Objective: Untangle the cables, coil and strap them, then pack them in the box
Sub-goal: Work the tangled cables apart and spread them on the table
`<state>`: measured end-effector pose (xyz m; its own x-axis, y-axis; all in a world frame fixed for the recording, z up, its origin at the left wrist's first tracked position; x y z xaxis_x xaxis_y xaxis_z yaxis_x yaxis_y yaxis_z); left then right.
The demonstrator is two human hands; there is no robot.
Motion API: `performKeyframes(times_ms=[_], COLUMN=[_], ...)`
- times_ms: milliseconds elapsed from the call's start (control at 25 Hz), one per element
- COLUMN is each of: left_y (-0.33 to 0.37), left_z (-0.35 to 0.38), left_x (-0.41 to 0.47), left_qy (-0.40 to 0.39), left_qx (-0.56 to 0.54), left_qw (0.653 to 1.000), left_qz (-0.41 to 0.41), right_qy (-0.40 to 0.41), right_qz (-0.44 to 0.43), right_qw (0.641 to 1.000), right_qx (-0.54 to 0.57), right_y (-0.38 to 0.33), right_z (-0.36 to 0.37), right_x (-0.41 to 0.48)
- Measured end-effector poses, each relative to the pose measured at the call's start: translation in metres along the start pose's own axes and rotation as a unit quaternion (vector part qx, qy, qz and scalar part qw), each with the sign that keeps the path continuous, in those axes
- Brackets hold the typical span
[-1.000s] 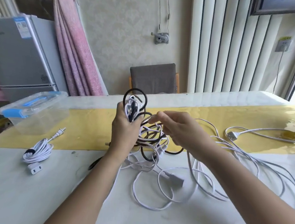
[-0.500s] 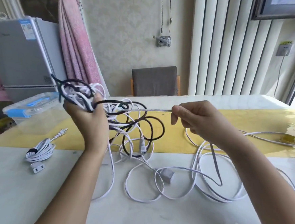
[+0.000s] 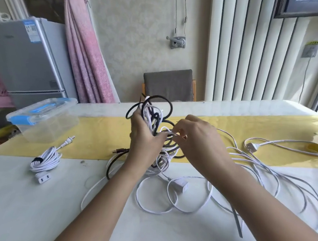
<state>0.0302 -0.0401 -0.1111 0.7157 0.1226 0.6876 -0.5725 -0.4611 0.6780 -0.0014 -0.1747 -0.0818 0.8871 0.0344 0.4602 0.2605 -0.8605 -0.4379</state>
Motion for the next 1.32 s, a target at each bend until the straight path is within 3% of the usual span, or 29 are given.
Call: performKeyframes(times_ms=[80,200,320,400,440,520,600,680,800,880,960,1040,1200,1280,1320], left_y=[0.007,0.015,0.017,0.014,0.010,-0.010,-0.025,-0.032,-0.033,-0.029,-0.025,-0.023,-0.050,-0.061,-0.055], left_z=[0.018,0.033,0.038,0.041,0.038,0.013,-0.020,-0.013,0.026,0.040,0.045,0.031,-0.043,-0.074,-0.075], left_x=[-0.002,-0.004,-0.008,-0.010,-0.007,0.006,0.017,0.013,-0.022,-0.029,-0.027,-0.013,0.019,0.027,0.028], left_qy=[-0.086,-0.185,-0.223,-0.229,-0.221,-0.159,-0.081,-0.164,-0.358,-0.387,-0.378,-0.325,-0.091,-0.016,-0.030], left_qx=[-0.115,-0.383,-0.450,-0.435,-0.393,-0.191,0.022,0.077,-0.014,-0.006,0.026,-0.018,-0.072,0.029,0.107], left_qw=[0.989,0.902,0.858,0.865,0.888,0.967,0.996,0.981,0.925,0.918,0.925,0.944,0.980,0.988,0.987], left_qz=[-0.021,-0.071,-0.106,-0.102,-0.089,-0.051,-0.041,-0.063,-0.126,-0.082,-0.025,-0.050,-0.159,-0.150,-0.120], right_qy=[-0.024,-0.049,-0.089,-0.116,-0.122,-0.138,-0.159,-0.151,-0.033,0.012,0.009,0.017,0.000,-0.037,-0.056], right_qz=[-0.021,0.020,0.084,0.127,0.127,0.128,0.151,0.154,0.086,0.045,0.050,0.092,0.187,0.233,0.256], right_qw=[0.998,0.995,0.992,0.984,0.982,0.975,0.952,0.947,0.980,0.988,0.989,0.984,0.938,0.906,0.891], right_qx=[-0.063,-0.087,-0.039,0.043,0.066,0.121,0.215,0.239,0.175,0.149,0.138,0.152,0.291,0.352,0.371], right_y=[0.000,0.020,0.036,0.044,0.045,0.045,0.049,0.053,0.043,0.033,0.033,0.045,0.077,0.091,0.095], right_z=[0.010,0.018,0.027,0.029,0.028,0.027,0.030,0.032,0.005,-0.009,-0.010,-0.011,-0.022,-0.018,-0.013], right_x=[0.001,0.009,0.012,0.013,0.014,0.016,0.018,0.022,0.025,0.021,0.019,0.022,0.030,0.030,0.028])
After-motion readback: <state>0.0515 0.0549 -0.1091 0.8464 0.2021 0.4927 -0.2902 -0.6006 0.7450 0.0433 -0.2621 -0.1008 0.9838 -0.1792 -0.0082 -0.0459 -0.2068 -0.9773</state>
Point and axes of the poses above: each hand's wrist, its own x-axis towards the middle knuckle, its own z-axis out of the palm, y = z × x, the point moved 10 cm from there along x, towards the middle knuckle, and after that the axes turned 13 degrees about z, right-handed, at the moved point
